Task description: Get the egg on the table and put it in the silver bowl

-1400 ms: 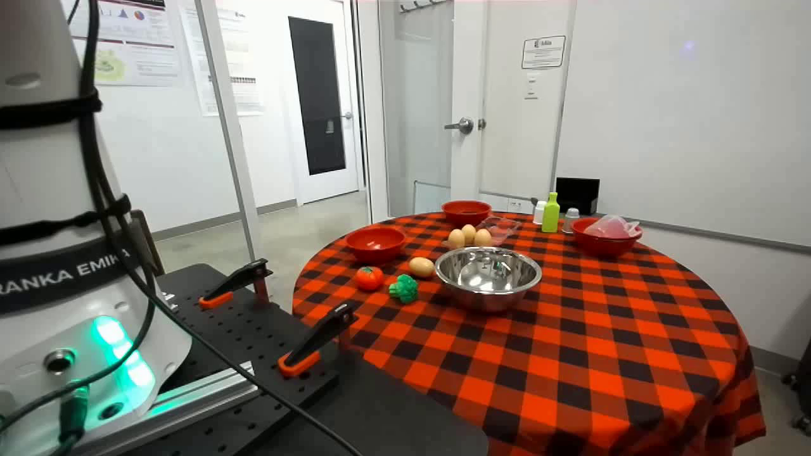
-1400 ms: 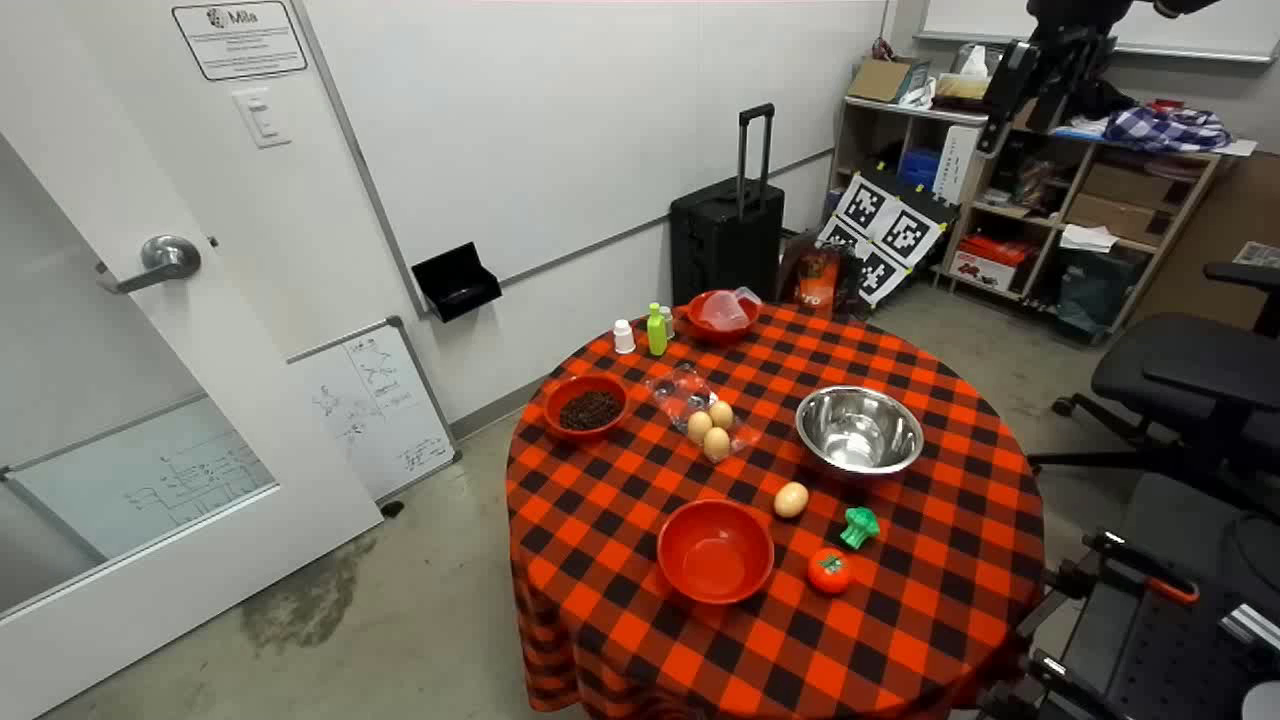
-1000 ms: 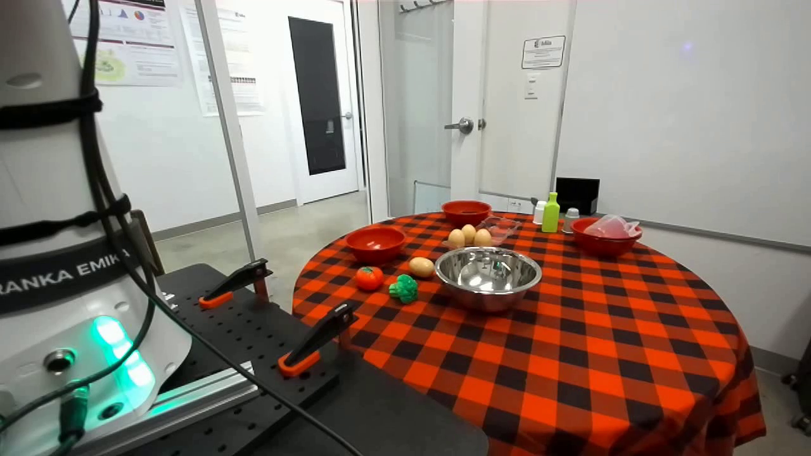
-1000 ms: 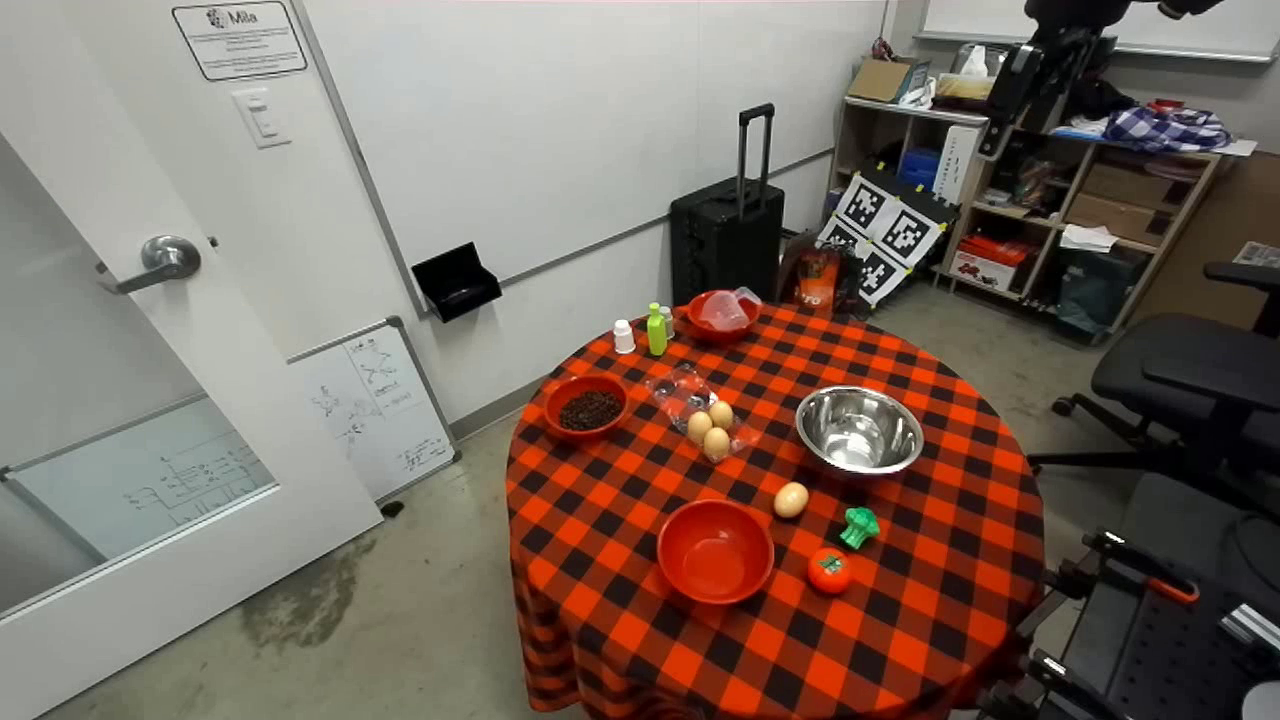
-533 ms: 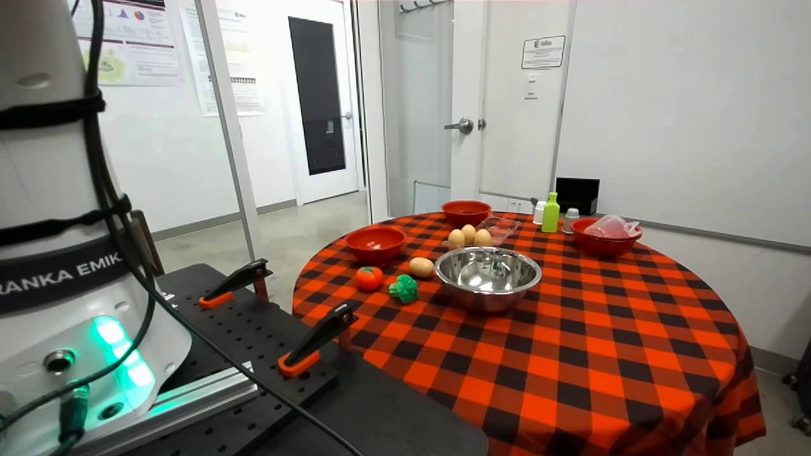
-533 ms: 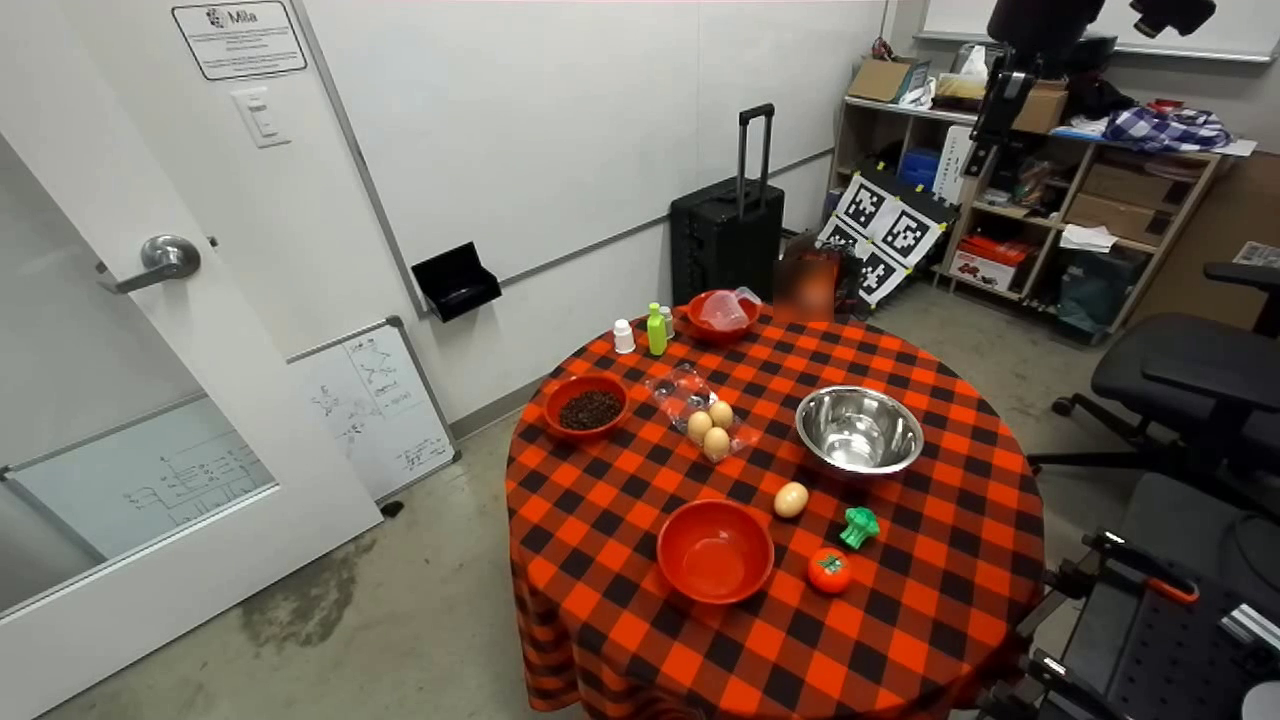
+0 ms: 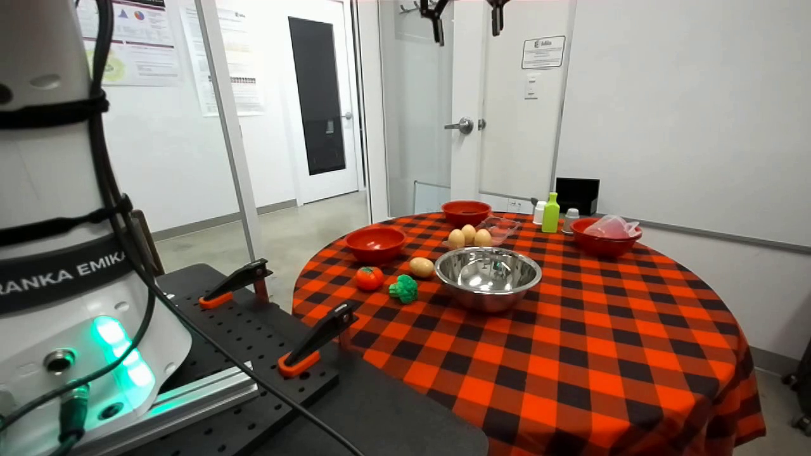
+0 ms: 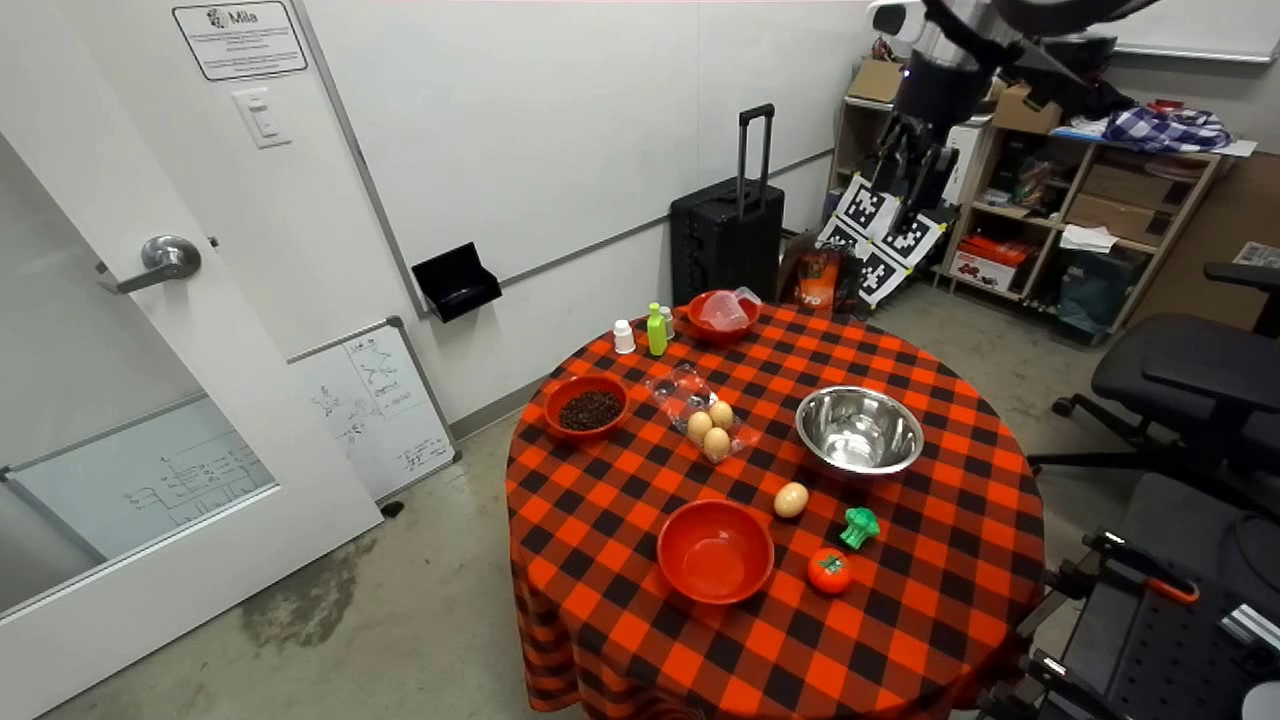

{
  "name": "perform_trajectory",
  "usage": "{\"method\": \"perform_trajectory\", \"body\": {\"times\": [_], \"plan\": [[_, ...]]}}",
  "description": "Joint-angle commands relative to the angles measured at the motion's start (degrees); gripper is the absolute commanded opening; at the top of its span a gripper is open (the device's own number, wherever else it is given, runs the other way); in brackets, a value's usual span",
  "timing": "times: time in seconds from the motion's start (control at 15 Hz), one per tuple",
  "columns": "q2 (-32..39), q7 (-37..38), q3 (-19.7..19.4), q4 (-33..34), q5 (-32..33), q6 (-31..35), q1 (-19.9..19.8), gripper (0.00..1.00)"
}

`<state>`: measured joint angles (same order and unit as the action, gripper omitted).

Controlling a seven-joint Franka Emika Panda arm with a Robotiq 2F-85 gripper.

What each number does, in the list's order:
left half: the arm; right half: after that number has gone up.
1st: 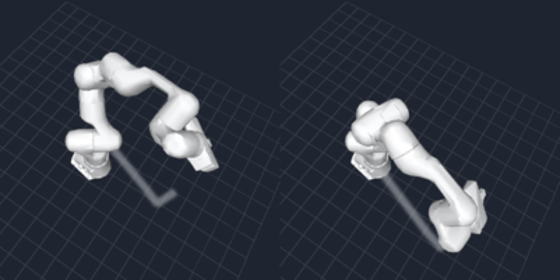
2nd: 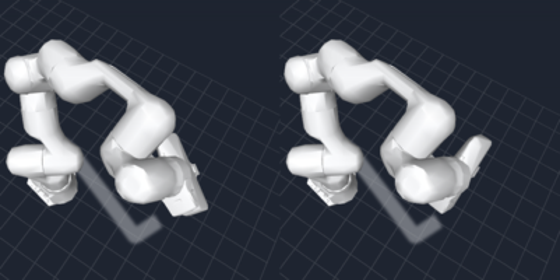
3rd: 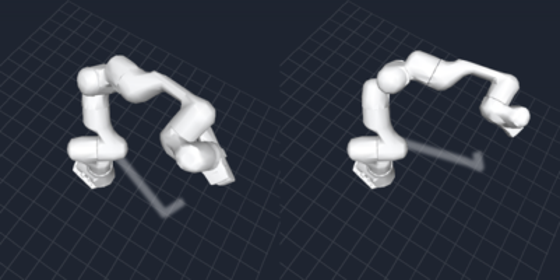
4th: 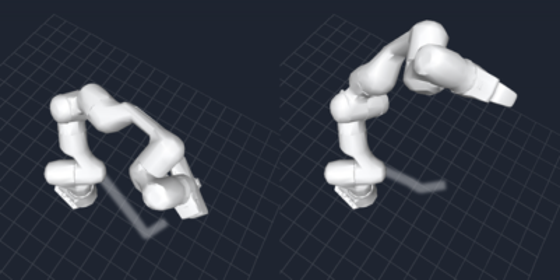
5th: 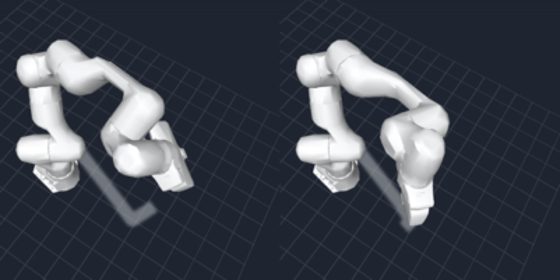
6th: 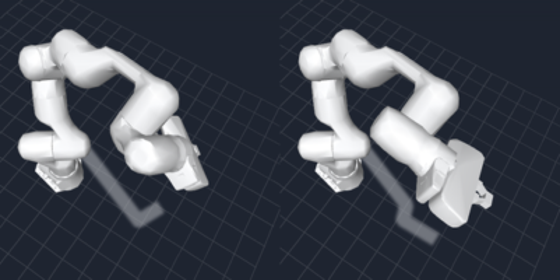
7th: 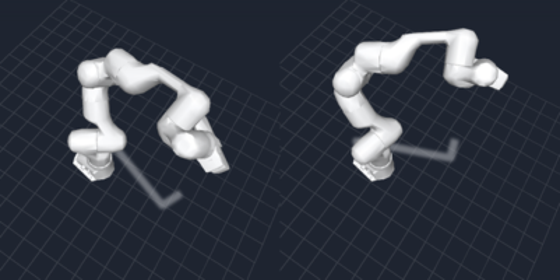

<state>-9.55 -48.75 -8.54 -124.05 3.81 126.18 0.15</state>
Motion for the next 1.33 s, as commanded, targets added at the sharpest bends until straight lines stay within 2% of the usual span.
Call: {"method": "perform_trajectory", "body": {"times": [0.0, 0.27, 0.47, 0.6, 0.87, 1.27], "plan": [[4.47, -11.29, 1.03, -1.04, -5.54, 4.41, 1.35, 1.00], [8.16, -22.81, 3.95, -3.35, -10.04, 5.43, 1.65, 1.00], [10.39, -29.62, 6.28, -5.08, -9.24, 5.83, 1.48, 1.00], [12.21, -30.97, 7.58, -6.25, -7.66, 7.12, 1.46, 1.00], [16.03, -29.07, 10.09, -7.60, -4.77, 11.41, 1.83, 1.00], [16.10, -28.75, 11.01, -7.47, -5.24, 9.85, 1.04, 1.00]]}}
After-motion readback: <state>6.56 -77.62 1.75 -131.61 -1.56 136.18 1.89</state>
